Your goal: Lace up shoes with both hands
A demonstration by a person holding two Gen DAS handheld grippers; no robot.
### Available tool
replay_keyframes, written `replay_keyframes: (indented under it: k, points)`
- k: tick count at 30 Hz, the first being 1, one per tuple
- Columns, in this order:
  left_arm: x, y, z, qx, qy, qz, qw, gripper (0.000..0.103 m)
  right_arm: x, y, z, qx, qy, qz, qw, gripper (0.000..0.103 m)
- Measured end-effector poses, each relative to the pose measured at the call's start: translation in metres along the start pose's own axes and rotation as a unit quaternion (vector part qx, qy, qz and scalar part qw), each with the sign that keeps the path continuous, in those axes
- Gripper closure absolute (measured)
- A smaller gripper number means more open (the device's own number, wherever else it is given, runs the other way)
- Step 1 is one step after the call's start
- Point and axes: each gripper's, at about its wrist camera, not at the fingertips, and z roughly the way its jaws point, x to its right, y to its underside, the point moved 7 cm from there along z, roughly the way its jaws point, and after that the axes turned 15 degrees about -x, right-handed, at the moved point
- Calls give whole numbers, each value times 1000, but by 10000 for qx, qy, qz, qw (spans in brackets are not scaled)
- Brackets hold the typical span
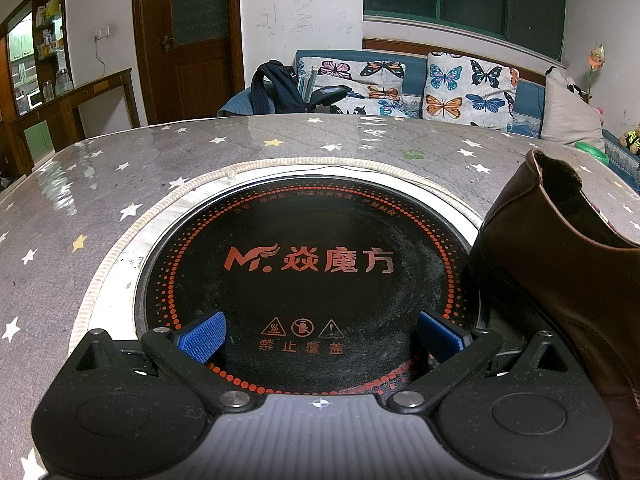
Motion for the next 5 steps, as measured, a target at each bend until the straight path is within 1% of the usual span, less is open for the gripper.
replay_keyframes:
  k: [5]
  points:
    - [0, 0, 0, 1, 1, -1, 10000, 0, 0, 0, 0, 0, 0, 0, 10000, 0]
